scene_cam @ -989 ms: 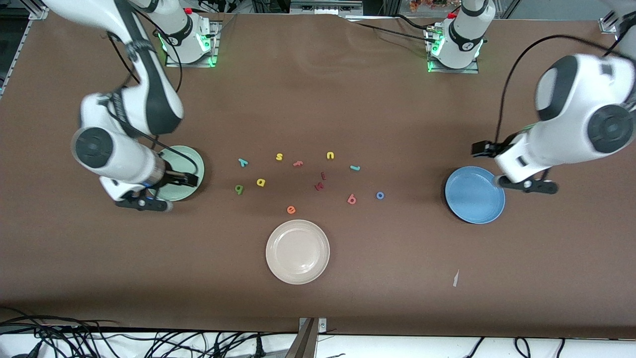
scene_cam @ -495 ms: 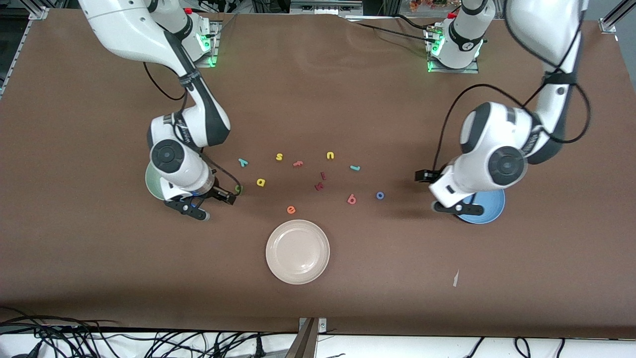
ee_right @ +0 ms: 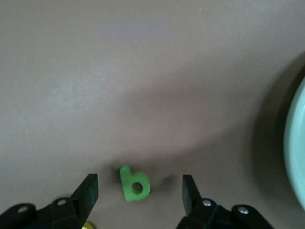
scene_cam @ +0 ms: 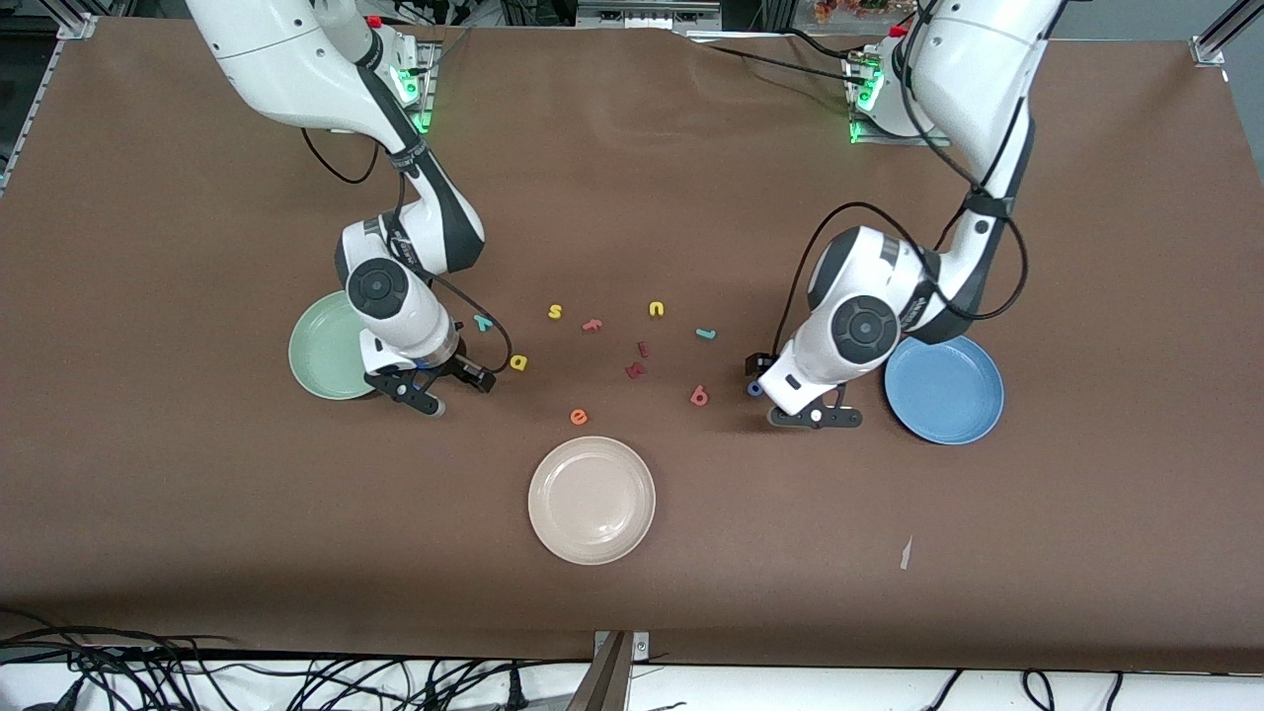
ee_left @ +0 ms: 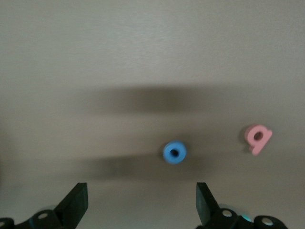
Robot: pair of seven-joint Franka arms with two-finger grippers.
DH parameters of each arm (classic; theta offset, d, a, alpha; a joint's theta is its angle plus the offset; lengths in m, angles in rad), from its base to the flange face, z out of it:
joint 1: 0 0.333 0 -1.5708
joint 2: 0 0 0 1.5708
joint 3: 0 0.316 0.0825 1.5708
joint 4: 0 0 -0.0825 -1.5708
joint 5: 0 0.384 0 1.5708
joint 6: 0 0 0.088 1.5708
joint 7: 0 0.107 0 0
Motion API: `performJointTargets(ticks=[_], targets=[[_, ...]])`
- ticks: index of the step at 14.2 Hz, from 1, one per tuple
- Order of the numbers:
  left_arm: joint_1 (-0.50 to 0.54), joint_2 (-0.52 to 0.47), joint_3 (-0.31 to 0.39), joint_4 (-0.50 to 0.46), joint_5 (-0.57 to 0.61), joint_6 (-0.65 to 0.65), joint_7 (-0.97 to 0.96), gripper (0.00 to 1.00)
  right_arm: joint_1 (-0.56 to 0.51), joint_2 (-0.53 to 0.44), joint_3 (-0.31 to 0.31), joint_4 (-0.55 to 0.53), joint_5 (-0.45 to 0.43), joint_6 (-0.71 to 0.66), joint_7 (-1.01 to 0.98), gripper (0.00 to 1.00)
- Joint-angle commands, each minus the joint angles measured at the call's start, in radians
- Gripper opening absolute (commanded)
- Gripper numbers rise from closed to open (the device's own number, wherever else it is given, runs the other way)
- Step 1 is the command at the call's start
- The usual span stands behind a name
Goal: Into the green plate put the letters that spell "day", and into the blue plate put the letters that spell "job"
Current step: 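Grasp the green b with the right gripper while the left gripper grasps the blue o, then drop the green b into the green plate while the left gripper carries the o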
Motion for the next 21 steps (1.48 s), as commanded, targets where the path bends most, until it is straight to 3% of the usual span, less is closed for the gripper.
performJointTargets(ticks=[1,6,7,8,10,13,17,21], targets=[[-0.031,0.038,0.011,-0.004,-0.019,0.075,-0.041,1.00,0.021,0.006,-0.003,-0.017,-0.001,0.036,0.014,0.76],[-0.047,0.072,0.013,-0.006,-0.019,0.122,-0.049,0.96,0.027,0.027,-0.004,-0.016,-0.007,0.039,0.005,0.51],[-0.047,0.077,0.013,-0.006,-0.019,0.126,-0.049,0.91,0.027,0.024,-0.004,-0.013,-0.007,0.036,0.002,0.32],[-0.049,0.077,0.013,-0.006,-0.019,0.126,-0.049,0.86,0.027,0.020,-0.004,-0.008,-0.007,0.033,0.001,0.21],[-0.049,0.087,0.011,-0.004,-0.019,0.126,-0.049,0.75,0.027,0.006,-0.007,-0.005,-0.007,0.030,-0.007,0.10],[-0.049,0.098,0.013,0.008,-0.017,0.128,-0.049,0.64,0.022,-0.051,-0.032,-0.002,-0.008,-0.042,-0.063,0.10],[-0.049,0.103,0.013,0.010,-0.017,0.146,-0.049,0.50,0.018,-0.149,-0.130,-0.014,-0.002,-0.243,-0.280,0.10],[-0.049,0.104,0.013,0.010,-0.017,0.148,-0.049,0.26,0.016,-0.172,-0.226,-0.132,-0.001,-0.198,-0.439,0.10]])
